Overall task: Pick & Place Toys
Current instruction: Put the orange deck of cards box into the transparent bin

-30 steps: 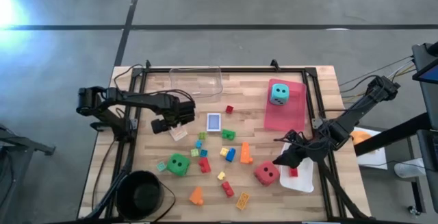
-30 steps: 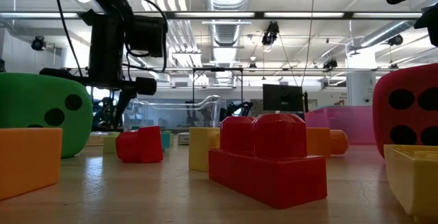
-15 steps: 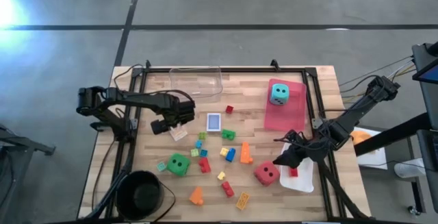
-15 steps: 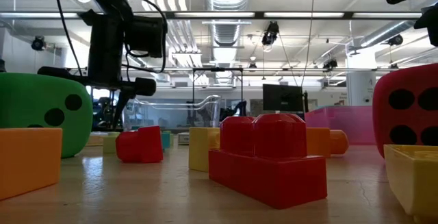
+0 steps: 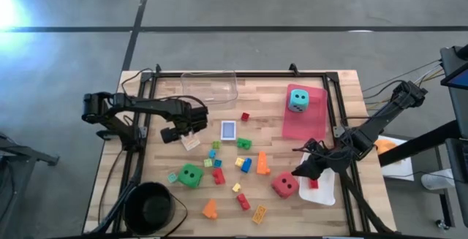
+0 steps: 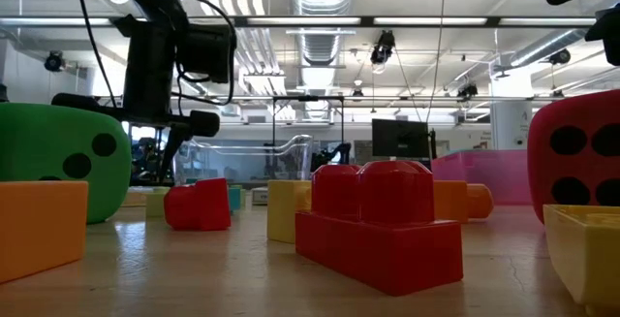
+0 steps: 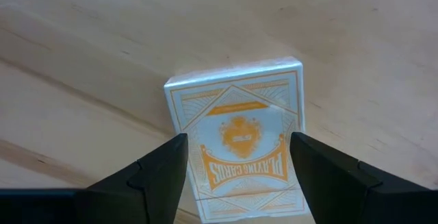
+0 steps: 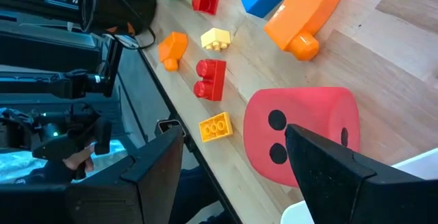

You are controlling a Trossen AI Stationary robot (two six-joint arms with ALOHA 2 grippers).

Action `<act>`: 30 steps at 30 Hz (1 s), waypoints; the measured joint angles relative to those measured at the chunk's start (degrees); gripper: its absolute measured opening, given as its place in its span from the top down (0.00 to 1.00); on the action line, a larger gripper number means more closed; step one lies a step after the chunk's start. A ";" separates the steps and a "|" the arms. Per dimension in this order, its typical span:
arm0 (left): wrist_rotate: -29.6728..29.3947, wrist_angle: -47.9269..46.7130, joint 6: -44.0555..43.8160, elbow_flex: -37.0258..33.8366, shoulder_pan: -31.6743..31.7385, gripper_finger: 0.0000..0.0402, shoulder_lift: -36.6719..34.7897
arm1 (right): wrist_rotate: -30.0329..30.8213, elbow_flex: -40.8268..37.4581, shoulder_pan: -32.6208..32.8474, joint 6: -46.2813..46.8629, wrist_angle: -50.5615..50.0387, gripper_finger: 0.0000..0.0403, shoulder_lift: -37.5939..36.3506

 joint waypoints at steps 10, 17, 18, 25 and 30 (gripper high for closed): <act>0.30 -0.39 0.49 0.00 0.68 0.36 0.00 | 0.00 0.00 0.00 0.00 -0.02 0.38 0.00; -1.50 1.57 5.38 0.22 0.73 0.38 0.00 | 0.00 -0.02 0.00 0.00 -0.02 0.38 0.00; -1.93 1.67 5.23 0.30 0.77 0.38 0.00 | 0.00 -0.02 0.00 0.00 0.00 0.38 0.02; -3.05 1.09 1.97 0.13 1.27 0.37 0.00 | -0.04 -0.02 0.00 0.03 -0.02 0.38 0.00; -1.26 0.63 1.07 0.04 1.77 0.35 0.00 | -0.04 -0.02 0.00 0.22 0.00 0.38 0.00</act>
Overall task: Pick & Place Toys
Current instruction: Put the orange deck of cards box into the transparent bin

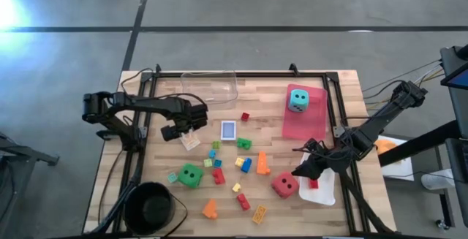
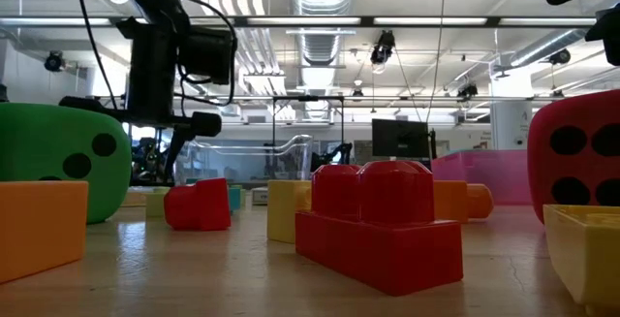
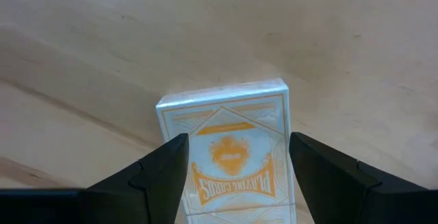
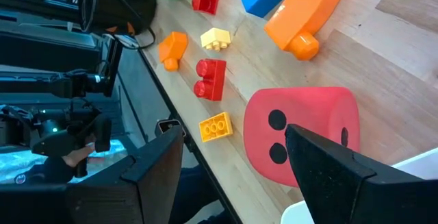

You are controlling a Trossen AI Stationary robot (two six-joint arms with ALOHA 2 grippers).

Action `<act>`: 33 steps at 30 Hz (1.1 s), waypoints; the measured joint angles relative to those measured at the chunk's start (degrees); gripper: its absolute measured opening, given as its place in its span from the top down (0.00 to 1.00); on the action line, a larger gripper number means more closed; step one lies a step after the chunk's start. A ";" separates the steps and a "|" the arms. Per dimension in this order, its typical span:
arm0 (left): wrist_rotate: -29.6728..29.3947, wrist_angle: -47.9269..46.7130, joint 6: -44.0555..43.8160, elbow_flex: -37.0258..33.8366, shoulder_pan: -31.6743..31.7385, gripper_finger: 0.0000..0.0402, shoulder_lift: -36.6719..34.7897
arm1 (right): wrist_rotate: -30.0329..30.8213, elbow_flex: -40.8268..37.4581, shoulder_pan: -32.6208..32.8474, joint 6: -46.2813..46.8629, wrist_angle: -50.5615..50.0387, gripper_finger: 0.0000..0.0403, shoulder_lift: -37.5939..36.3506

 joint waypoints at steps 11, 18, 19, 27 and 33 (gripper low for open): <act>-0.29 -0.20 -0.54 -0.02 0.55 0.35 0.00 | -0.24 0.00 0.00 0.02 0.04 0.38 0.00; -0.15 0.33 -3.68 -0.04 0.73 0.35 0.00 | -0.48 0.00 0.00 0.02 0.07 0.38 0.00; 0.00 0.33 -3.80 -0.04 0.62 0.35 0.00 | -0.48 0.00 0.00 0.02 0.07 0.38 0.00; 0.14 -2.12 -1.42 -0.04 0.46 0.35 0.07 | -0.48 0.00 0.00 -0.14 0.07 0.38 0.02; 0.17 1.72 1.22 -0.04 0.24 0.35 0.07 | -0.46 0.00 0.00 -0.02 0.07 0.38 0.00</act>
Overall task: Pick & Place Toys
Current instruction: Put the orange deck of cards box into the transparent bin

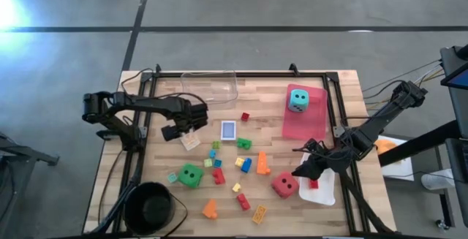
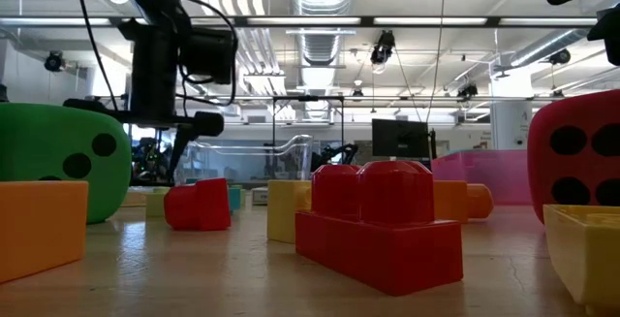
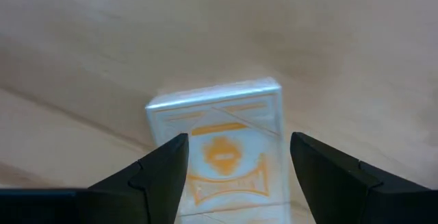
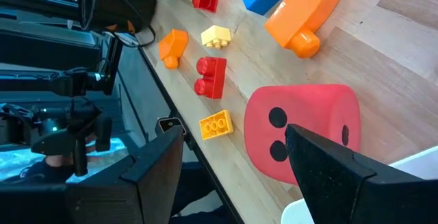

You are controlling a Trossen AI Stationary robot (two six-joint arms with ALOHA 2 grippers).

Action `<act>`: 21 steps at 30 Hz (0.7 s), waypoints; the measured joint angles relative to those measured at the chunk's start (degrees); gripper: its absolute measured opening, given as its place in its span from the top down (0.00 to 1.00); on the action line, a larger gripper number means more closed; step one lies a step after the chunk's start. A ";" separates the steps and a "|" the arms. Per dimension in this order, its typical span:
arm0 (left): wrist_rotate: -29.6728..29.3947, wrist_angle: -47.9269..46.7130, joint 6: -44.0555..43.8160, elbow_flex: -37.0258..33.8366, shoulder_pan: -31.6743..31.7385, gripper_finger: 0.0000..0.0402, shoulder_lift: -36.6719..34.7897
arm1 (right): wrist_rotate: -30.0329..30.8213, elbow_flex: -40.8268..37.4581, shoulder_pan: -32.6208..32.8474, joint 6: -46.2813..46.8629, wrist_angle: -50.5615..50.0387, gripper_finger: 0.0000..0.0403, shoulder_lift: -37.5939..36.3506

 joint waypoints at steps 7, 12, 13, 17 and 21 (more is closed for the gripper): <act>2.29 2.96 2.63 0.00 0.00 0.35 0.00 | 0.00 0.00 0.00 -0.10 -0.02 0.38 0.01; 5.40 4.81 4.46 0.11 0.00 0.35 0.00 | 0.02 0.00 0.00 0.01 -0.02 0.38 0.01; 5.38 4.91 4.44 0.11 0.00 0.35 0.00 | 0.00 0.00 0.00 -0.05 -0.02 0.38 0.01; 4.37 4.84 2.03 0.09 0.28 0.35 0.00 | 0.02 0.00 0.00 -0.04 -0.02 0.38 0.00; 4.78 3.80 -2.03 0.07 0.20 0.35 -0.24 | 0.02 0.00 0.00 -0.01 -0.02 0.38 0.01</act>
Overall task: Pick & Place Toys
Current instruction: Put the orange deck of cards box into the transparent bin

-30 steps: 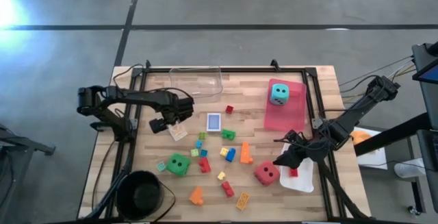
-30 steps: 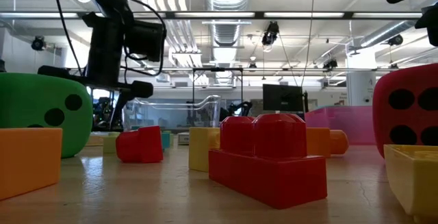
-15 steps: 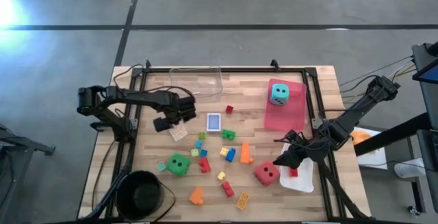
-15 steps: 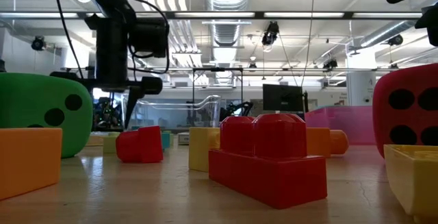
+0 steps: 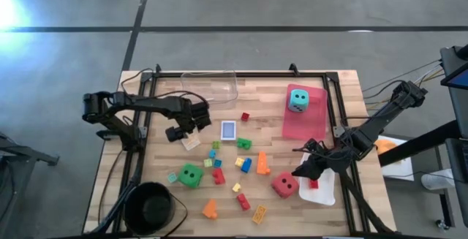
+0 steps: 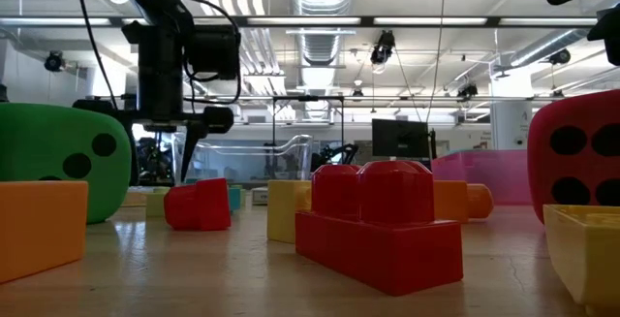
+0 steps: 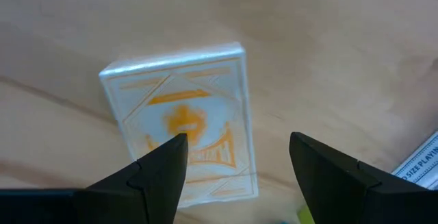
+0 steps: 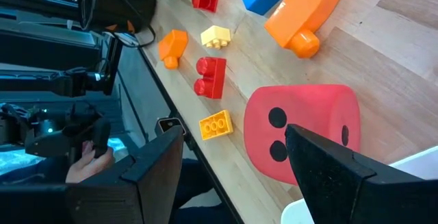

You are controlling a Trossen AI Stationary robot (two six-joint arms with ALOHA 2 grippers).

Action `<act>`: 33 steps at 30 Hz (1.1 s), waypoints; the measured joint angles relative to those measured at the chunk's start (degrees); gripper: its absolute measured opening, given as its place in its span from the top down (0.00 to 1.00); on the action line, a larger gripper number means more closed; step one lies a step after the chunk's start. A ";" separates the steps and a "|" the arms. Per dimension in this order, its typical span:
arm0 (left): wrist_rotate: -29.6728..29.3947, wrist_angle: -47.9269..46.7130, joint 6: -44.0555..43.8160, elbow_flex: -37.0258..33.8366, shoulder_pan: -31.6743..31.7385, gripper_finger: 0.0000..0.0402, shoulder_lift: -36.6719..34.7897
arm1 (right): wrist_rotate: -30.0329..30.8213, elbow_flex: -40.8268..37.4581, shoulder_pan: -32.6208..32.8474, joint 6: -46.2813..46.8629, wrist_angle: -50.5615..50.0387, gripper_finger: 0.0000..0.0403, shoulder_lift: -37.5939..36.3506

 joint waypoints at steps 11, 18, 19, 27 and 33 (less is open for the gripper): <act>1.29 -0.85 -4.01 0.26 -0.24 0.33 -0.19 | 0.02 0.00 0.00 -0.03 -0.02 0.38 -0.01; 1.76 -2.75 -5.65 0.26 -0.31 0.32 -0.19 | 0.02 0.00 0.00 -0.13 -0.02 0.38 -0.01; 1.84 -2.80 -5.69 0.26 -0.31 0.32 -0.19 | 0.02 0.00 0.00 -0.03 -0.04 0.38 -0.01; 1.87 -3.23 -4.37 0.33 -0.24 0.31 -0.19 | 0.02 0.00 0.00 -0.07 -0.02 0.38 -0.01; 1.89 -3.19 -4.85 0.33 -0.27 0.39 -0.96 | 0.02 0.00 0.00 0.00 -0.04 0.38 -0.01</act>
